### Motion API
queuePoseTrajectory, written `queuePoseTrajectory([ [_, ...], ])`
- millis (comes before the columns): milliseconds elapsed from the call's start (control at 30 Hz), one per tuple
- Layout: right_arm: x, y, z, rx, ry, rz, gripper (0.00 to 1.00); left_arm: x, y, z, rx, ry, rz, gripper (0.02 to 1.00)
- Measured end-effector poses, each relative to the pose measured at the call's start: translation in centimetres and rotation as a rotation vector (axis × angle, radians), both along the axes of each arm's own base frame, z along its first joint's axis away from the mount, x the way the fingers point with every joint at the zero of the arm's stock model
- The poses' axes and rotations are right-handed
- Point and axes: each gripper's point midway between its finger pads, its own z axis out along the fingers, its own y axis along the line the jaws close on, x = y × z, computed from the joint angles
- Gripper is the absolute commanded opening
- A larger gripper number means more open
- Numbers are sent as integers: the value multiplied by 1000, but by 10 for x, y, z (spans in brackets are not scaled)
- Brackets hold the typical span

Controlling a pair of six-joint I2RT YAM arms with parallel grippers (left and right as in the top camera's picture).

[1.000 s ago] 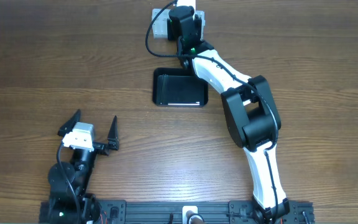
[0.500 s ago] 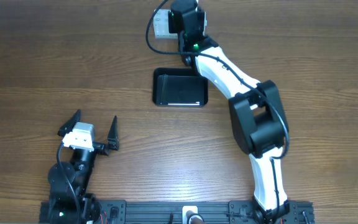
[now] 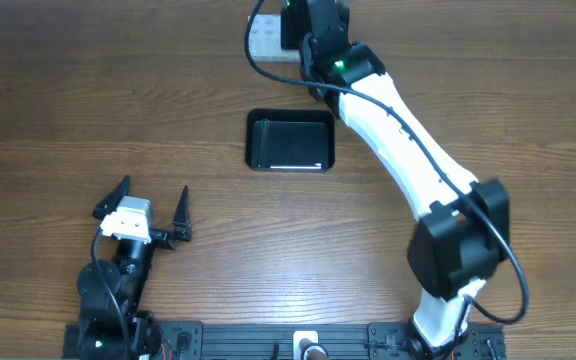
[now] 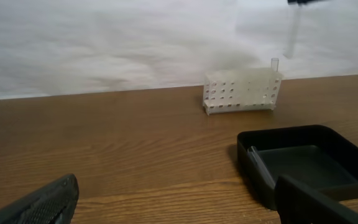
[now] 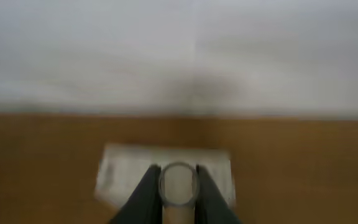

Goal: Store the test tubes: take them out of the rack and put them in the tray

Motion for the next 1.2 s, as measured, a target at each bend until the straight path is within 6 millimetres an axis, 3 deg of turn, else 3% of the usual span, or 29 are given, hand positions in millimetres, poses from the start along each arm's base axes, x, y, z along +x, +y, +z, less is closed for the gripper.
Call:
queuePoseTrajectory([
  [200,-46,27,-49,97,268,136,38,0,0,0,0,0,0,1000],
  [300,-56,37,-67,138,323,184,40,0,0,0,0,0,0,1000],
  [433,-76,39,-104,154,425,207,47,0,0,0,0,0,0,1000],
  [600,-92,38,-134,160,495,215,53,0,0,0,0,0,0,998],
  [767,-100,42,-148,186,519,229,69,0,0,0,0,0,0,998],
  [1200,-105,44,-162,230,551,200,77,0,0,0,0,0,0,998],
])
